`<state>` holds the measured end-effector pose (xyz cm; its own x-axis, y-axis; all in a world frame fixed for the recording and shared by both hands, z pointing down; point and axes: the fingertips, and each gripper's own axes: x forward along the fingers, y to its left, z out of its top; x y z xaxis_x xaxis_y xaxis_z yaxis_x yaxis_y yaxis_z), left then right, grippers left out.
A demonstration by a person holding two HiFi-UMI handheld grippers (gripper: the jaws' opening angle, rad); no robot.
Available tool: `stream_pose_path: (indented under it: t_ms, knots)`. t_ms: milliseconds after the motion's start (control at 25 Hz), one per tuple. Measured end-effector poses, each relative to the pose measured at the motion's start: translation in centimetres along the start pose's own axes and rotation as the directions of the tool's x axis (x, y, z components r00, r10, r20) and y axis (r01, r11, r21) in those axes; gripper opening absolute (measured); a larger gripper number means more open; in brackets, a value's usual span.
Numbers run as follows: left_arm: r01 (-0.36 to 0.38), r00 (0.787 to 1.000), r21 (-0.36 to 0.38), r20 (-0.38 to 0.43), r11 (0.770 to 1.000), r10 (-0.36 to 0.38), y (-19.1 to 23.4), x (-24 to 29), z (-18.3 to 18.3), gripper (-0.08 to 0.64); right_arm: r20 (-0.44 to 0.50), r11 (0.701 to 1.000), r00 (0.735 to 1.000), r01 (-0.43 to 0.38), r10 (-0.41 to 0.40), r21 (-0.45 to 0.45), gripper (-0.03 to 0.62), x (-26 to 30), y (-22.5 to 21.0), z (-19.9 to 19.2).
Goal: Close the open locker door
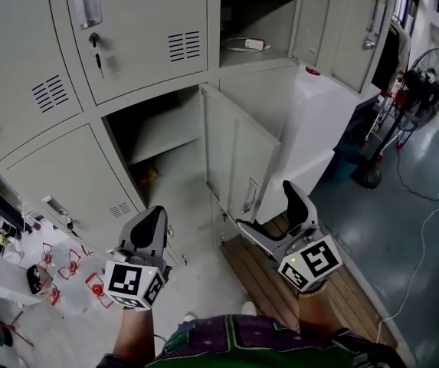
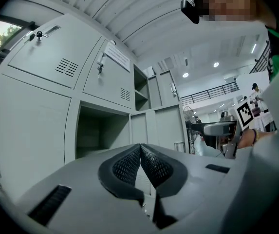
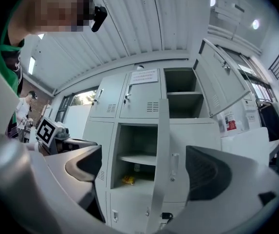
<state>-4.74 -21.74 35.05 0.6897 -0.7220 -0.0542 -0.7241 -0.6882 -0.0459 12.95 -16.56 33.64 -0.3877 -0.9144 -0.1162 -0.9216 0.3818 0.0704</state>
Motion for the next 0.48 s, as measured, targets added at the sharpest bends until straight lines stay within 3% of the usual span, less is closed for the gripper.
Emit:
stream_pose_path:
  t_ms: [480]
  knots:
    - [-0.064,0.997,0.004,-0.033,0.998,0.064,-2.9,1.2,-1.1,0.021,-0.058,0.995,0.994,-0.090,0.093,0.050,0.561,0.9,-2.8,-4.4]
